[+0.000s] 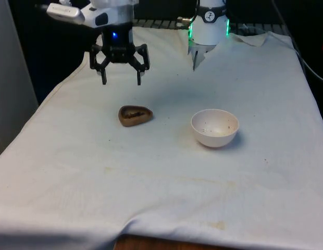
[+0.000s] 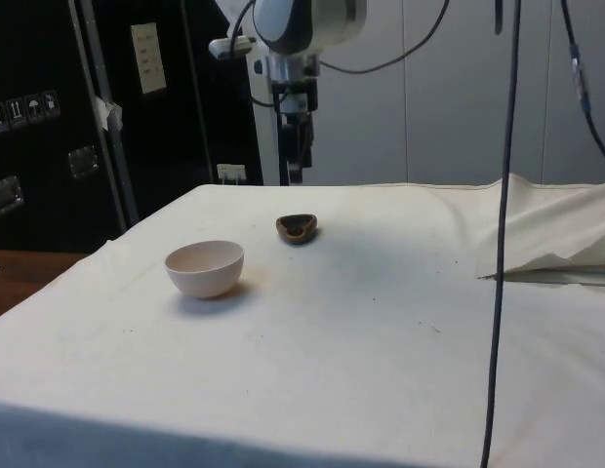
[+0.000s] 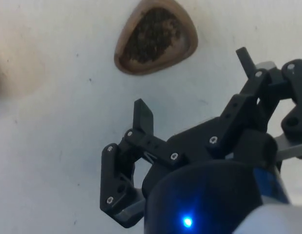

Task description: Pour the coffee beans from the cup into the bowl.

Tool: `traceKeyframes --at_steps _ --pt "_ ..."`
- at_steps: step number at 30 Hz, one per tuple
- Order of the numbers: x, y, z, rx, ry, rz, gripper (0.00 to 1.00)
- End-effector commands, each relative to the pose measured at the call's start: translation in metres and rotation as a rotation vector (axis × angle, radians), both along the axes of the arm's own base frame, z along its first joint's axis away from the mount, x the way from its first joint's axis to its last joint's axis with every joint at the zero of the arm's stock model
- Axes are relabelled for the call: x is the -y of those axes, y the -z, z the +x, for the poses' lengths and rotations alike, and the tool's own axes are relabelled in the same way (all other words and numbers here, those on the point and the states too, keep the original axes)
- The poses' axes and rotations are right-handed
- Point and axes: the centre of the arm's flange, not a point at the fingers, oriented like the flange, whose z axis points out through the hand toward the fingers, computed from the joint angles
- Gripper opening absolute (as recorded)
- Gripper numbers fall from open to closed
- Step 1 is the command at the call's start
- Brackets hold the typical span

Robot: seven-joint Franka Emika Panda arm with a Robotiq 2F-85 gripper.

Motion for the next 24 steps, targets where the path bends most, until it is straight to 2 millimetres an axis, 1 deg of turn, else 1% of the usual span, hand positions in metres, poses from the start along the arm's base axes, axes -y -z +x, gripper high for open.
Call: traceKeyframes --at_steps 1,2,3,7,10,13,14,16,20,21,24 --pt "0.001 0.005 0.003 0.010 -0.002 0.005 1.00" --pt "0.002 0.009 0.004 0.011 -0.002 0.004 1.00" --pt "0.002 0.008 0.002 0.001 0.000 -0.003 1.00" --pt "0.001 0.024 0.012 0.011 -0.002 0.007 1.00" --pt "0.001 0.032 0.016 0.006 -0.002 0.011 1.00" --pt "0.001 0.035 0.018 0.005 0.000 0.013 1.00" --pt "0.005 0.040 0.018 0.002 0.001 0.014 1.00" --pt "0.007 0.042 0.019 0.001 0.003 0.014 1.00" --pt "0.019 0.052 0.019 0.001 0.004 0.022 1.00" --pt "0.017 0.050 0.018 -0.005 0.005 0.013 1.00" --pt "0.027 0.061 0.020 0.004 0.001 0.029 1.00"
